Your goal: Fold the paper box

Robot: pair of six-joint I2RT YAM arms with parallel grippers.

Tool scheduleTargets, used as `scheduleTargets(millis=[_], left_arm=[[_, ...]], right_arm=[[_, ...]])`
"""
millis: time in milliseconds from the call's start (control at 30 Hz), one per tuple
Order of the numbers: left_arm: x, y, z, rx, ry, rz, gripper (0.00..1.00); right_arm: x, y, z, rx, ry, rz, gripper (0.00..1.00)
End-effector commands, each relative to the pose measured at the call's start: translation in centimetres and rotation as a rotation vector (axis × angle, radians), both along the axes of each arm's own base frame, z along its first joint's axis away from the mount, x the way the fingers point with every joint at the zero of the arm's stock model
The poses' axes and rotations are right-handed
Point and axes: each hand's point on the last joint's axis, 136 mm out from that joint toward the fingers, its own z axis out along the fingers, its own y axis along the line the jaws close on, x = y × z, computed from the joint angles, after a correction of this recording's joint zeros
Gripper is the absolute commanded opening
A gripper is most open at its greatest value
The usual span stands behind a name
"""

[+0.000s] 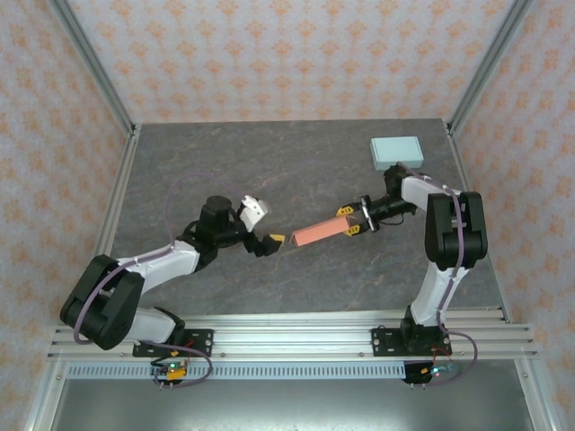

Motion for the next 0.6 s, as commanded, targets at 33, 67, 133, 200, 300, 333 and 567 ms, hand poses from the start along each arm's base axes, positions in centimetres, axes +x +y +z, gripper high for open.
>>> scheduleTargets(millis=[33, 67, 133, 200, 300, 333, 567], left_arm=[[-0.8, -2.4, -0.3, 0.078, -0.174, -0.067, 0.94], [-0.6, -2.6, -0.6, 0.089, -0.187, -0.059, 0.94], [-0.1, -3.2, -1.1, 0.136, -0.226, -0.049, 0.94], [0.2, -4.0, -1.3, 0.146, -0.235, -0.076, 0.94], [-0.5, -5.6, -1.6, 0.150, -0.231, -0.149, 0.92], [-0.6, -5.8, -1.8, 0.155, -0.227, -0.157, 0.91], [-0.3, -7.0, -2.8, 0.154, -0.227, -0.157, 0.57]], right_arm=[[-1.5, 0.3, 0.0, 0.035, 0.117, 0.003, 0.36], [-1.5, 0.3, -0.1, 0.033, 0.123, 0.002, 0.36], [-1.4, 0.3, -0.4, 0.030, 0.128, 0.001, 0.36], [-1.2, 0.3, -0.5, 0.027, 0.125, -0.006, 0.36], [-0.7, 0.2, -0.9, 0.021, 0.132, -0.022, 0.36], [-0.5, 0.2, -1.0, 0.016, 0.133, -0.024, 0.36], [0.0, 0.1, -1.3, 0.000, 0.126, -0.041, 0.39]])
